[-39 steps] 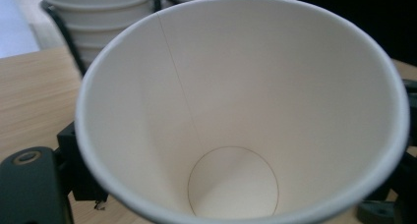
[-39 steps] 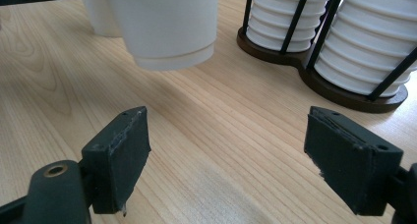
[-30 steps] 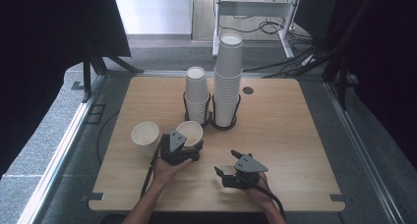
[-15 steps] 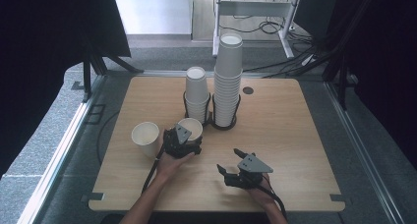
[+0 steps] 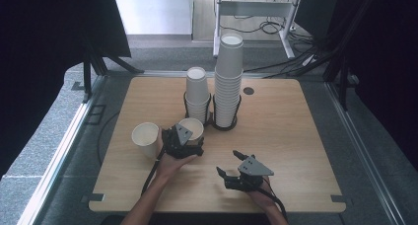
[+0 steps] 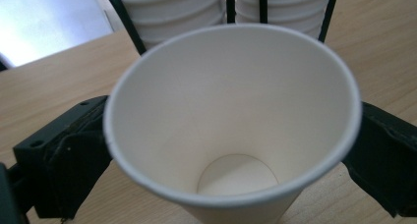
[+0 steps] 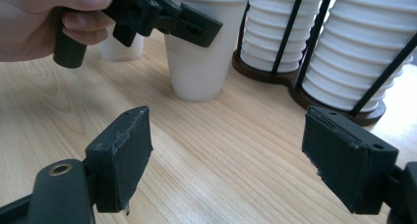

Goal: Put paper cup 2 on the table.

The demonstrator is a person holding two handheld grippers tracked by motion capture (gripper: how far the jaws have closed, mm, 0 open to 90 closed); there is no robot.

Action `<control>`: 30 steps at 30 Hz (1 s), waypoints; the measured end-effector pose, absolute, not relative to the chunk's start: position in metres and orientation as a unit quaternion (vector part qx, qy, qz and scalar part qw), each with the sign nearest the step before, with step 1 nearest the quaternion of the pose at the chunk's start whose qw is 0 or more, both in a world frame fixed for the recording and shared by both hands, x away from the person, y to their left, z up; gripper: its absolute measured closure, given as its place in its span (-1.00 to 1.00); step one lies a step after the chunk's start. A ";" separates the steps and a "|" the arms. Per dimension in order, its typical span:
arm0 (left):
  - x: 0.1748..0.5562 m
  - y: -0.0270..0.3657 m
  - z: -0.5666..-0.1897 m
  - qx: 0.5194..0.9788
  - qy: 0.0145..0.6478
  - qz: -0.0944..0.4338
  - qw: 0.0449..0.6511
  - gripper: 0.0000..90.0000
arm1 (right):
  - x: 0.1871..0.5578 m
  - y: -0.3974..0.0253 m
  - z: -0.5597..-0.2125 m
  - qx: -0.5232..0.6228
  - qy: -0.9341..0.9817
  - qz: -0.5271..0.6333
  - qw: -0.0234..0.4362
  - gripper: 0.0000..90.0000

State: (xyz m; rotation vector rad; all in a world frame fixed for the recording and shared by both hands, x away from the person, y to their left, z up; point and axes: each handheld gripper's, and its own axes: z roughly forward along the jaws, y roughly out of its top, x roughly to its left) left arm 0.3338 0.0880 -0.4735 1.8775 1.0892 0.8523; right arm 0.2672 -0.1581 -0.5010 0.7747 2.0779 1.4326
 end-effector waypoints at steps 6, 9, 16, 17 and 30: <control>0.325 0.096 -0.463 0.731 0.443 0.332 0.399 -1.00 | 0.266 -0.154 -0.499 0.276 0.763 0.532 0.242 -0.58; 0.317 0.099 -0.459 0.728 0.444 0.332 0.404 -1.00 | 0.267 -0.152 -0.501 0.273 0.767 0.530 0.238 -0.58; 0.303 0.105 -0.447 0.726 0.440 0.334 0.410 -1.00 | 0.269 -0.154 -0.500 0.271 0.766 0.531 0.241 -0.58; 0.301 0.107 -0.446 0.725 0.440 0.331 0.414 -1.00 | 0.269 -0.155 -0.500 0.272 0.766 0.530 0.243 -0.58; 0.268 0.117 -0.453 0.758 0.393 0.263 0.449 -0.96 | 0.274 -0.174 -0.493 0.294 0.754 0.524 0.264 -0.58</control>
